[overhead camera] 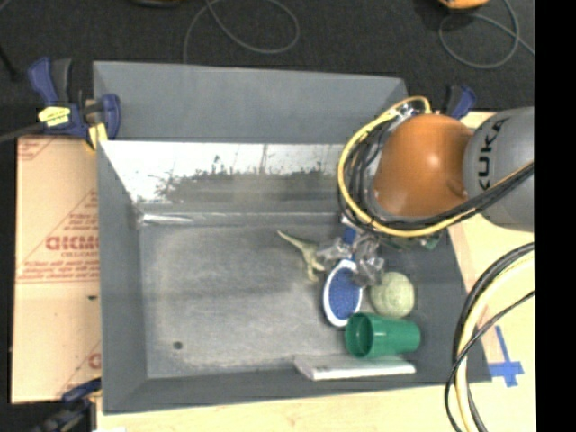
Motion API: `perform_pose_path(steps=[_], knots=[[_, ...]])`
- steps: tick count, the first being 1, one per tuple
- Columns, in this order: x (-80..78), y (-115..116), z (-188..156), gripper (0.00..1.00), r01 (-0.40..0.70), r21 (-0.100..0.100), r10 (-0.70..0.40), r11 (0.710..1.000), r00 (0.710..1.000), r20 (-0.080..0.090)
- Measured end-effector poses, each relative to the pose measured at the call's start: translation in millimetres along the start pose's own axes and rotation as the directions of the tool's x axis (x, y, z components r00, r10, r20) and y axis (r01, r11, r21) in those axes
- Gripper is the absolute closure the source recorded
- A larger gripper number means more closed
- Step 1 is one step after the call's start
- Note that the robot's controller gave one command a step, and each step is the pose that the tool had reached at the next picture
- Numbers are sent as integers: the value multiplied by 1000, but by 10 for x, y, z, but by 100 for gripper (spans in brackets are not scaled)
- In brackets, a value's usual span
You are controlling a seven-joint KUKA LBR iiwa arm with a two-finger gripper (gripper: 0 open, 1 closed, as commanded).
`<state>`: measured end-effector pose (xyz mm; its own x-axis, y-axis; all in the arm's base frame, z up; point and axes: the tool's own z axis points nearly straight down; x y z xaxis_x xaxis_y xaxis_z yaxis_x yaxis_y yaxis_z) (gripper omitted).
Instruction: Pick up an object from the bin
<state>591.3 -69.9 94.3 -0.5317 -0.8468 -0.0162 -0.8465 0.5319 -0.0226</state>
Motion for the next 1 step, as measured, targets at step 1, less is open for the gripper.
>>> perform_pose_path(steps=[1], knots=[[-101,97,-446,100,24,-25,-25,999,1000,-15]])
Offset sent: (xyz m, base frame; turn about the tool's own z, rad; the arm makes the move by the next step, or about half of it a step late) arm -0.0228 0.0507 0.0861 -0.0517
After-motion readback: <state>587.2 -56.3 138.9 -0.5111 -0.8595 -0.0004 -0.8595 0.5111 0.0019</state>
